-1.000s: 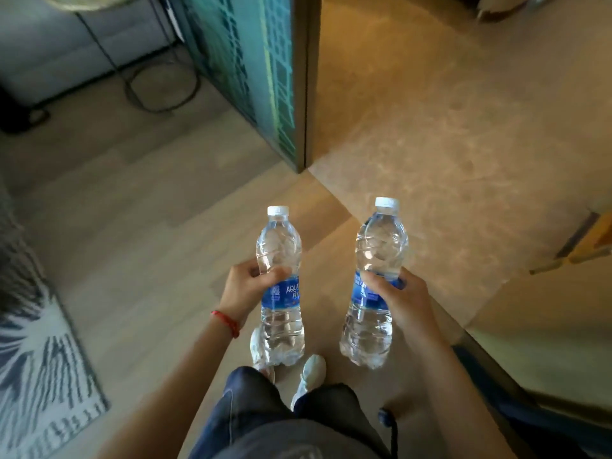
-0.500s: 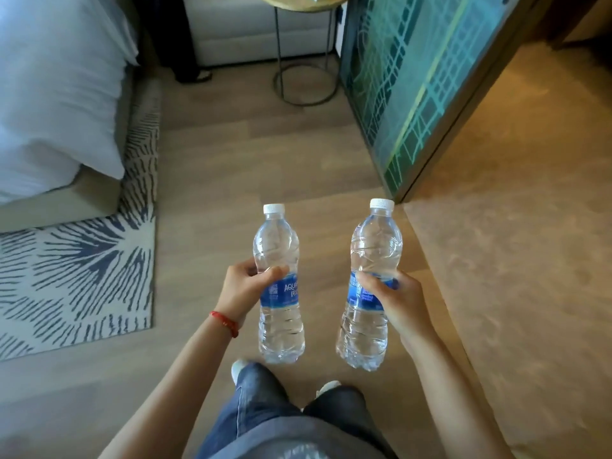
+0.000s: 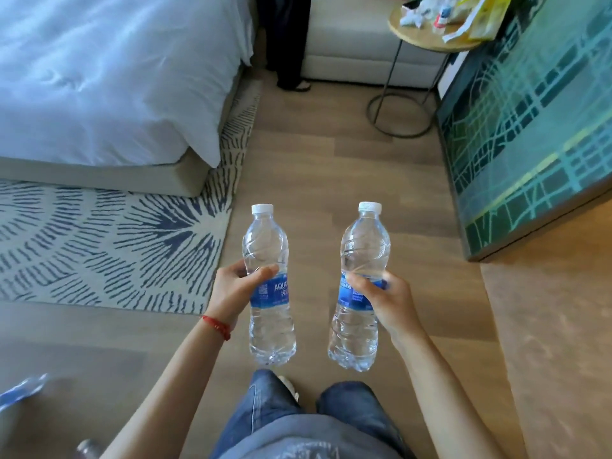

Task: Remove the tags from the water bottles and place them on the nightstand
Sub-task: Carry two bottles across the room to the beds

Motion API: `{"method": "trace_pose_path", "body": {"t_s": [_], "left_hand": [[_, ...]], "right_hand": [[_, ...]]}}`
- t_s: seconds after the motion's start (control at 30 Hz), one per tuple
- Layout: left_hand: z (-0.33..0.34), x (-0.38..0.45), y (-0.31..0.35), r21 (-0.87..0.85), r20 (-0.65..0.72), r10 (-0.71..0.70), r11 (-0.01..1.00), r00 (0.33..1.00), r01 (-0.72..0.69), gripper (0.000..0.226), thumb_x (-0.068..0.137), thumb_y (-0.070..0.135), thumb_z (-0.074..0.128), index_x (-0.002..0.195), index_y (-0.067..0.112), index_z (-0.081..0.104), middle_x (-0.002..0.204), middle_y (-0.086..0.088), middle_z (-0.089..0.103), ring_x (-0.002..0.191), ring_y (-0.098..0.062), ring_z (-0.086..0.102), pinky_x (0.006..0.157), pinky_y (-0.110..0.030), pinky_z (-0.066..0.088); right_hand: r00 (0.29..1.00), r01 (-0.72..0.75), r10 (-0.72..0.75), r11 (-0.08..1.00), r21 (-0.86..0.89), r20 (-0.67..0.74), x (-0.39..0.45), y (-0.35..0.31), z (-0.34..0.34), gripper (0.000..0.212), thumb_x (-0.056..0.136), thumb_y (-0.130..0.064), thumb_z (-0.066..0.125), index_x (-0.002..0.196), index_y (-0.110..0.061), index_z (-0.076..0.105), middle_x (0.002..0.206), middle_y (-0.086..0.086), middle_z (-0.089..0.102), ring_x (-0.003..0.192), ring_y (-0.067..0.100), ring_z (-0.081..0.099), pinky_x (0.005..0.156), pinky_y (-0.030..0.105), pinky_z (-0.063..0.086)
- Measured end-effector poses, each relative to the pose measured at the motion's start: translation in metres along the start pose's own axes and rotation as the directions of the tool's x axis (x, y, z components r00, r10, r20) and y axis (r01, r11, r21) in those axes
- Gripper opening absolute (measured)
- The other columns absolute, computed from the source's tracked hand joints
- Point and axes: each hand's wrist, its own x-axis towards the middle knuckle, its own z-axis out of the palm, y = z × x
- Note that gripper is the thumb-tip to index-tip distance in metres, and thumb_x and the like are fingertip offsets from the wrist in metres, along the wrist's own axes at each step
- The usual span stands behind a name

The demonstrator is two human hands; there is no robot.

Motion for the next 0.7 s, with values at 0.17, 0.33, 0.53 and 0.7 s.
{"method": "trace_pose_path", "body": {"t_s": [0.17,0.33,0.53,0.7], "left_hand": [[-0.060,0.018,-0.003,-0.071,-0.130,-0.014,0.997,0.991,0.005,0.012,0.065,0.026,0.073,0.072,0.018,0.069,0.057,0.008,0.068,0.053,-0.003,0.063,0.047,-0.013,0.046],[-0.109,0.040,-0.008,-0.140,-0.294,-0.076,0.990,0.953,0.035,0.006,0.075,0.012,0.070,0.080,0.016,0.068,0.061,0.007,0.071,0.057,-0.005,0.065,0.049,-0.015,0.049],[-0.162,0.080,0.001,-0.209,-0.470,-0.140,0.977,0.871,0.044,0.017,0.067,0.024,0.078,0.080,0.018,0.069,0.066,0.007,0.073,0.063,-0.008,0.068,0.054,-0.017,0.053],[-0.201,0.116,0.023,-0.225,-0.583,-0.155,0.974,0.797,0.026,0.007,0.073,0.018,0.072,0.071,0.018,0.065,0.058,0.011,0.069,0.054,-0.001,0.063,0.048,-0.013,0.048]], "right_hand": [[0.988,0.023,-0.014,0.998,-0.061,0.152,0.038,-0.019,0.070,0.018,0.060,-0.036,0.074,0.068,-0.020,0.071,0.061,-0.008,0.069,0.060,0.005,0.065,0.053,0.017,0.050],[0.945,0.047,-0.005,0.992,-0.119,0.327,0.085,-0.036,0.131,0.021,0.061,-0.035,0.074,0.072,-0.017,0.070,0.061,-0.008,0.069,0.059,0.005,0.065,0.051,0.016,0.049],[0.869,0.066,0.017,0.987,-0.150,0.494,0.150,-0.062,0.210,0.035,0.059,-0.033,0.076,0.078,-0.004,0.069,0.060,-0.005,0.068,0.058,0.007,0.064,0.051,0.018,0.050],[0.776,0.064,0.067,0.981,-0.184,0.628,0.199,-0.094,0.274,0.031,0.062,-0.029,0.079,0.080,-0.006,0.069,0.062,-0.002,0.069,0.059,0.011,0.066,0.053,0.020,0.051]]}}
